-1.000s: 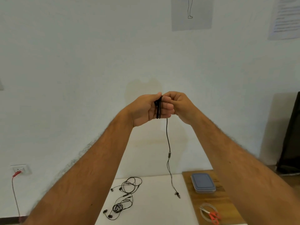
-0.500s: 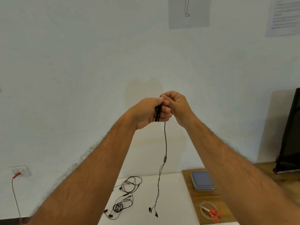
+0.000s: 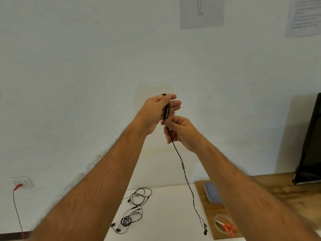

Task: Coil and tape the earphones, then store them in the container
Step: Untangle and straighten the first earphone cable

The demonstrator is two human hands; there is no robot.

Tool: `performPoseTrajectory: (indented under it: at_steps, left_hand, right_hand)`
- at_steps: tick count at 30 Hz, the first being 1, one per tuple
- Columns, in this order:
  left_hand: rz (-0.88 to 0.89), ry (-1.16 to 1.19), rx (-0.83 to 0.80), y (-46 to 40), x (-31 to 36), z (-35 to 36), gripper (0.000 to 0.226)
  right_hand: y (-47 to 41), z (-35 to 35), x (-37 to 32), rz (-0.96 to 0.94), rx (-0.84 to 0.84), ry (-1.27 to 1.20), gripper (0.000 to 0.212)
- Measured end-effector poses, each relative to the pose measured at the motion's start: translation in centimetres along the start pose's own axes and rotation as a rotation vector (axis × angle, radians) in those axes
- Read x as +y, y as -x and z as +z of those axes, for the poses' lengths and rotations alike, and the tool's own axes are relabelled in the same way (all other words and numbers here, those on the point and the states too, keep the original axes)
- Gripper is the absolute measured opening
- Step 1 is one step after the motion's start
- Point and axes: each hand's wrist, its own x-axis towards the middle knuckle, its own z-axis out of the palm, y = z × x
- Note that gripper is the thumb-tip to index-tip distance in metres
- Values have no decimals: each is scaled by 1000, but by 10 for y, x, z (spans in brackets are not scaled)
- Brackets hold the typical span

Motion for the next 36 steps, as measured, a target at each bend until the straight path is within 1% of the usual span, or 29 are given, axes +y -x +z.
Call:
performPoseTrajectory:
  at_steps: [4,7,8,10,12,13,14,17,20,23,27,30,36]
  left_hand:
    - [10,-10,77,0,-8,-2,31]
    - [17,-79,146,0,-17,-2,29]
    - [27,-150,168,0,-21,-2,27]
    - [57,-379,201,1,-34,-5,26]
    - [71,-619,173,3,-48,-11,30]
    - [58,-682,142,4,-52,-13,34]
    - [25,-686,103,5,-55,-14,38]
    - [-131,-488,-20,15,-50,-7,55]
    - [-224,-349,-84,24,-41,-1,63]
    - [-285,-204,-175,30,-36,-1,55]
    - [-287,-19,-198,32,-32,0,39]
    - [-267,10,-234,32,-31,2,36]
    - [-238,32,-259,29,-29,4,34]
  right_hand:
    - [9,2,3,57,-66,72,19]
    - [17,-2,1,120,-166,232,18]
    - [19,-5,-2,144,-203,296,17]
    - [21,-10,-13,180,-263,426,16]
    - [20,-15,-27,185,-290,527,14]
    - [18,-17,-34,170,-274,569,11]
    - [15,-19,-40,142,-240,616,10]
    - [7,-24,-53,36,-147,733,8]
    - [2,-27,-58,-57,-95,714,3]
    - [-1,-30,-57,-103,-47,621,5]
    - [-1,-33,-46,-85,-3,402,7]
    - [1,-35,-33,-66,-4,263,4]
    - [7,-28,-11,-63,-13,60,9]
